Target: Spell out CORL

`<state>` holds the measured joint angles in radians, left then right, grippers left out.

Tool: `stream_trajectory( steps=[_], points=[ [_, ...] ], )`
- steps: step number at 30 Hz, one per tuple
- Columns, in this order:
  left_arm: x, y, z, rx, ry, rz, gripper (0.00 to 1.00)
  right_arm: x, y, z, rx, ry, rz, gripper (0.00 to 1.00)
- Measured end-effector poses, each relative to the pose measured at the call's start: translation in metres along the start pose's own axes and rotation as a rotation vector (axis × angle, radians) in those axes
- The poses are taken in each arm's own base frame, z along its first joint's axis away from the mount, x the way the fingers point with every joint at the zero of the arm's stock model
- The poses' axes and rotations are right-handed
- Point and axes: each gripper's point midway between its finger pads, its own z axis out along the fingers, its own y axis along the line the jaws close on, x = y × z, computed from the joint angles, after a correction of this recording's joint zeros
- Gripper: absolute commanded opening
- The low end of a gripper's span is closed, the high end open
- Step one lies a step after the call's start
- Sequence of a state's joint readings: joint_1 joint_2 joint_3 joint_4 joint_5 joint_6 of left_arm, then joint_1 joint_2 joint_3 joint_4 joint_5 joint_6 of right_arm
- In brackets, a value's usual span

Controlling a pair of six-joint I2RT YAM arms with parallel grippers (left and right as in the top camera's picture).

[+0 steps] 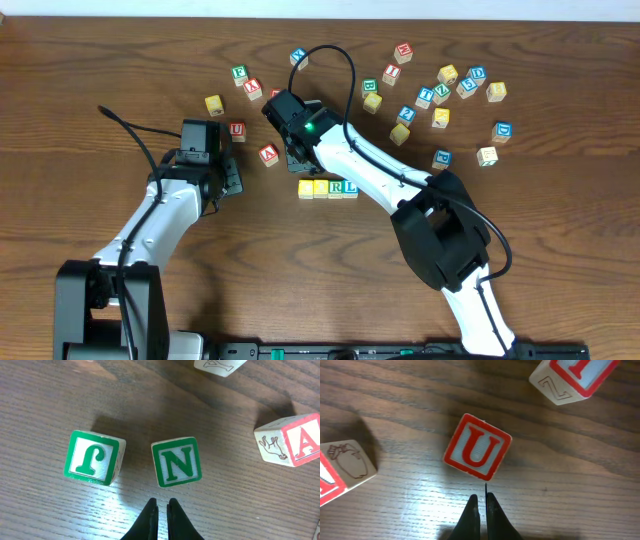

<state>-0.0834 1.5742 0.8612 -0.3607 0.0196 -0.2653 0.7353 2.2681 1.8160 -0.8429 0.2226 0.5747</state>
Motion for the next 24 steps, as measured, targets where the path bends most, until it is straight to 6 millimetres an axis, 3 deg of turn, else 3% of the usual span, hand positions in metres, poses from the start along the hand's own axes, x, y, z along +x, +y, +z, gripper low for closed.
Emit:
stream_trajectory(
  steps=[11,24],
  points=[
    [0.001,0.000,0.000,-0.001,0.002,0.000,0.08,0.018,-0.013,0.004,0.054,0.057,0.019,0.01],
    [0.001,0.000,0.000,-0.001,0.003,0.000,0.09,0.028,-0.011,0.004,0.035,0.107,0.023,0.01]
  ],
)
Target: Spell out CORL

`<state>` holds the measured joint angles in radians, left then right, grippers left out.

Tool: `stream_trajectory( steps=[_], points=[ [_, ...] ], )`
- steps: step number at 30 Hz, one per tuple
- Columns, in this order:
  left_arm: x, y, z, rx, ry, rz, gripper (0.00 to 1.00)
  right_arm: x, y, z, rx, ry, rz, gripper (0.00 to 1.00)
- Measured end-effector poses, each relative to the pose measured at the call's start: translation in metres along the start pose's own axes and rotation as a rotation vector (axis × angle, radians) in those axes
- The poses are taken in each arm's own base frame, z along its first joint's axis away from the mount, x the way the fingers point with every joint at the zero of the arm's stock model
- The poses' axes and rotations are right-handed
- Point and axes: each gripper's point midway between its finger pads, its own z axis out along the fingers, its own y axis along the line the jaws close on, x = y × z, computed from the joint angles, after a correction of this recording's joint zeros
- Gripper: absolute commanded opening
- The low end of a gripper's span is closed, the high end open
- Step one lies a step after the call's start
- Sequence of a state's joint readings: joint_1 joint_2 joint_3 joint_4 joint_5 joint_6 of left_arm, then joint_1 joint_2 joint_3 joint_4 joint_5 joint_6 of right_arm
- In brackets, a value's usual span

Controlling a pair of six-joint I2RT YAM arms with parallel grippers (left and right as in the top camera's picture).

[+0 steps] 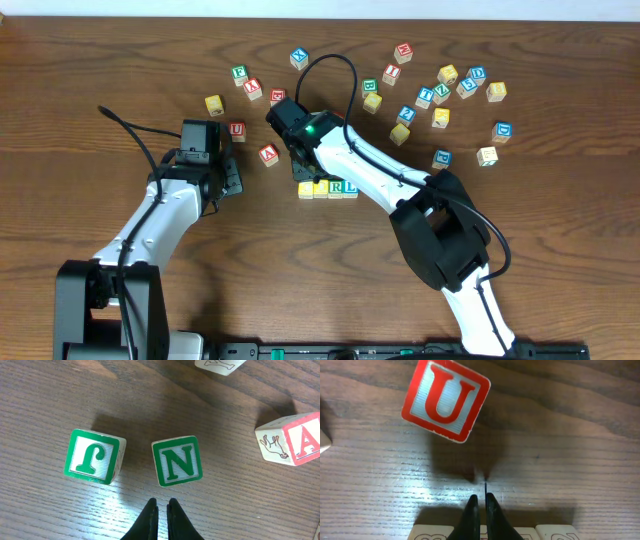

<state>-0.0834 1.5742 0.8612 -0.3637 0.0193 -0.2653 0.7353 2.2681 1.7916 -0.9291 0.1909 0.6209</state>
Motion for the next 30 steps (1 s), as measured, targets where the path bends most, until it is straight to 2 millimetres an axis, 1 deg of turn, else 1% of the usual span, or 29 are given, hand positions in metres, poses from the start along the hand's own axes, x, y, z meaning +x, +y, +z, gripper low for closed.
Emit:
stream_trajectory(
  steps=[9,16,30],
  points=[
    [0.000,0.000,0.000,0.000,-0.001,0.000,0.08,0.004,0.002,0.000,-0.015,0.019,-0.001,0.01],
    [0.000,0.000,0.000,0.000,-0.001,0.000,0.09,0.009,-0.001,0.000,-0.004,0.040,0.002,0.01],
    [0.000,0.000,0.000,0.000,-0.001,0.000,0.08,0.011,-0.001,0.000,-0.003,0.049,0.016,0.01]
  ],
)
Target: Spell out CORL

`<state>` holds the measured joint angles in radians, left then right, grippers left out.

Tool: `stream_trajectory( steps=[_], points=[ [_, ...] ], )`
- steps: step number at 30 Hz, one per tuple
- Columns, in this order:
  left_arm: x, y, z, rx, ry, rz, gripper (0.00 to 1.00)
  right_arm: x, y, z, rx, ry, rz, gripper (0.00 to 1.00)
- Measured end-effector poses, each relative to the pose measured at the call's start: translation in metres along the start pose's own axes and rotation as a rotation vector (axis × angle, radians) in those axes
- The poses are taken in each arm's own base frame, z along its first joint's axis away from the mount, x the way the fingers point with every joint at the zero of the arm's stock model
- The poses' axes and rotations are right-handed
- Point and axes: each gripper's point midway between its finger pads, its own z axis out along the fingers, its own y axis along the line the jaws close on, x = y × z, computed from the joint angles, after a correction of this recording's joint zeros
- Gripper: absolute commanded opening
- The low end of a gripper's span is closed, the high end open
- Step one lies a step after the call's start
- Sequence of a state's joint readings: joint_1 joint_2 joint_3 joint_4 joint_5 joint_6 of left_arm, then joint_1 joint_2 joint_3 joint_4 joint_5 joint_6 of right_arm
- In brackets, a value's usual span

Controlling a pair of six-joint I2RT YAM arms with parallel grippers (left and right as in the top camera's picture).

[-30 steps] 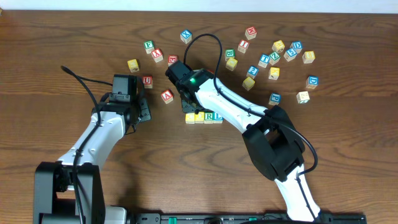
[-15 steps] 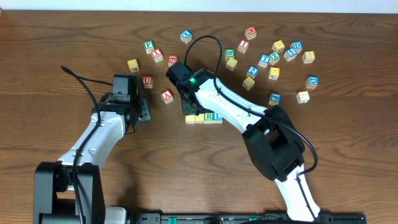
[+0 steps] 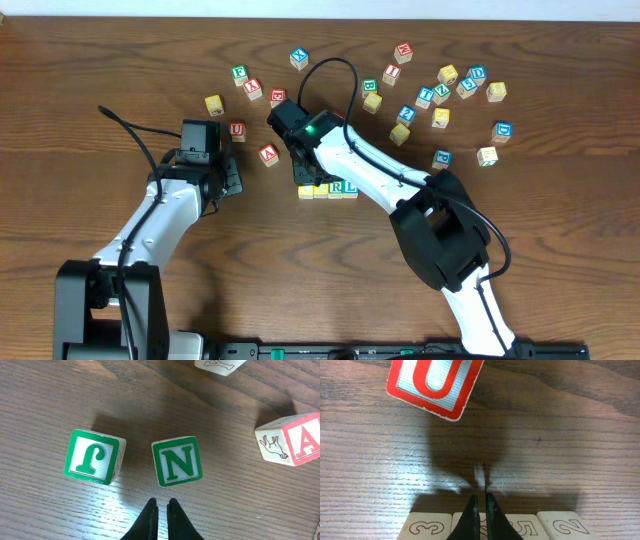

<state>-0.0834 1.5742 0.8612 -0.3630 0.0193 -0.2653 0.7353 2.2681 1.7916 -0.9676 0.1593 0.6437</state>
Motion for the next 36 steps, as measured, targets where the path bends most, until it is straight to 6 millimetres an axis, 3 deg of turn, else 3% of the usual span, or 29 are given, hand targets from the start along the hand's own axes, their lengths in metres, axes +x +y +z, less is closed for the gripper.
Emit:
stream_trajectory(
  steps=[36],
  points=[
    [0.0000,0.0000,0.0000,0.000,0.000,0.000,0.09,-0.0013,0.0017,0.0000,-0.008,-0.005,0.005,0.01]
  ],
)
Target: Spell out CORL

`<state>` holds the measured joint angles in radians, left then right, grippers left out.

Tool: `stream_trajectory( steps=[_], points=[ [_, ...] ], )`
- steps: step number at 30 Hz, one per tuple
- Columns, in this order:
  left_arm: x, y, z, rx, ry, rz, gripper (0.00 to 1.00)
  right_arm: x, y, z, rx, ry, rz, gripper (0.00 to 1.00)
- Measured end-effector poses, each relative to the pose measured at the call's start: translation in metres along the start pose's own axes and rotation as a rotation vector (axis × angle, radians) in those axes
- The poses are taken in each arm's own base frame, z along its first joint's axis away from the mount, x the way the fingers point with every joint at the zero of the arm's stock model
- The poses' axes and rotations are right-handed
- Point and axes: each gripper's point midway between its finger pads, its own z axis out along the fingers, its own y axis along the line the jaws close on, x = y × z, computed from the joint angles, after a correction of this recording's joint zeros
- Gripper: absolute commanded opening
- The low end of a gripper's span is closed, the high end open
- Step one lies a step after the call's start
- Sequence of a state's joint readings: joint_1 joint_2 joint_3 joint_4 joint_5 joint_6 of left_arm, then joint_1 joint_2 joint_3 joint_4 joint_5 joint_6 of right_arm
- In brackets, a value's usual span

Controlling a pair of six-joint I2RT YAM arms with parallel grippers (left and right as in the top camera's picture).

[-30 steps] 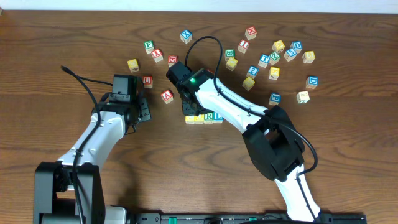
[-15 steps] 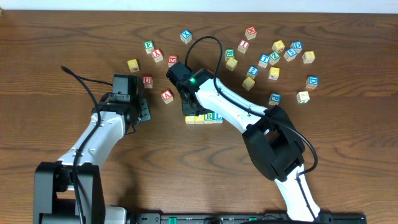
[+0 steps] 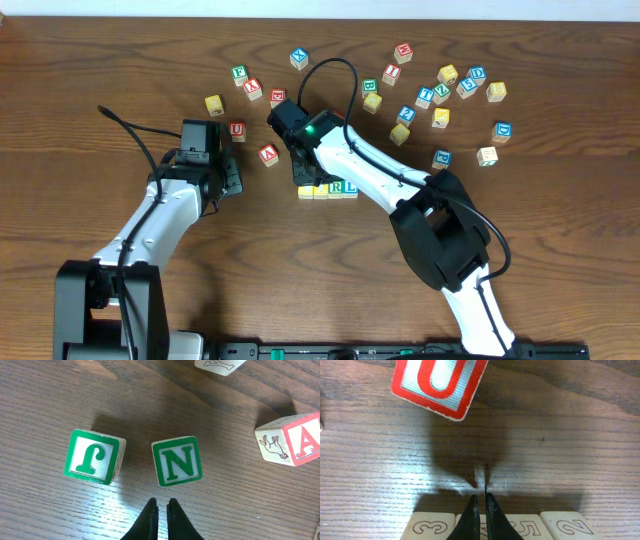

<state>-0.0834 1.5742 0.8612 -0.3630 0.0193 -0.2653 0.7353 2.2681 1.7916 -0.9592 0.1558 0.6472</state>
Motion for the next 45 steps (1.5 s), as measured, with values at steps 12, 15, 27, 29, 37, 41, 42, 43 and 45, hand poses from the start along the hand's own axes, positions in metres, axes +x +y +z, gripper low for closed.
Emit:
stream_trajectory(
  steps=[12,15,27,29,37,41,42,43,45],
  points=[
    [-0.006,-0.002,0.000,0.008,-0.023,0.024,0.08,-0.060,-0.038,-0.006,0.061,-0.158,0.050,0.01],
    [-0.004,-0.007,-0.001,0.035,-0.016,0.052,0.08,-0.084,-0.065,-0.016,0.073,-0.186,0.091,0.01],
    [-0.053,-0.039,-0.120,0.235,-0.350,0.150,0.08,-0.133,-0.158,-0.172,0.041,-0.447,0.196,0.05],
    [-0.055,-0.039,-0.133,0.245,-0.386,0.156,0.09,-0.130,-0.164,-0.189,0.043,-0.469,0.191,0.09],
    [-0.055,-0.039,-0.137,0.244,-0.397,0.175,0.84,-0.126,-0.172,-0.191,0.089,-0.462,0.167,0.76],
    [-0.055,-0.039,-0.137,0.244,-0.396,0.173,0.86,-0.126,-0.172,-0.192,0.093,-0.463,0.162,0.99],
    [-0.055,-0.039,-0.137,0.244,-0.397,0.174,0.86,-0.126,-0.173,-0.192,0.095,-0.463,0.162,0.99],
    [-0.055,-0.039,-0.137,0.244,-0.397,0.173,0.86,-0.126,-0.173,-0.192,0.096,-0.464,0.163,0.99],
    [-0.055,-0.039,-0.137,0.244,-0.397,0.174,0.86,-0.126,-0.173,-0.192,0.096,-0.464,0.163,0.99]
  ],
)
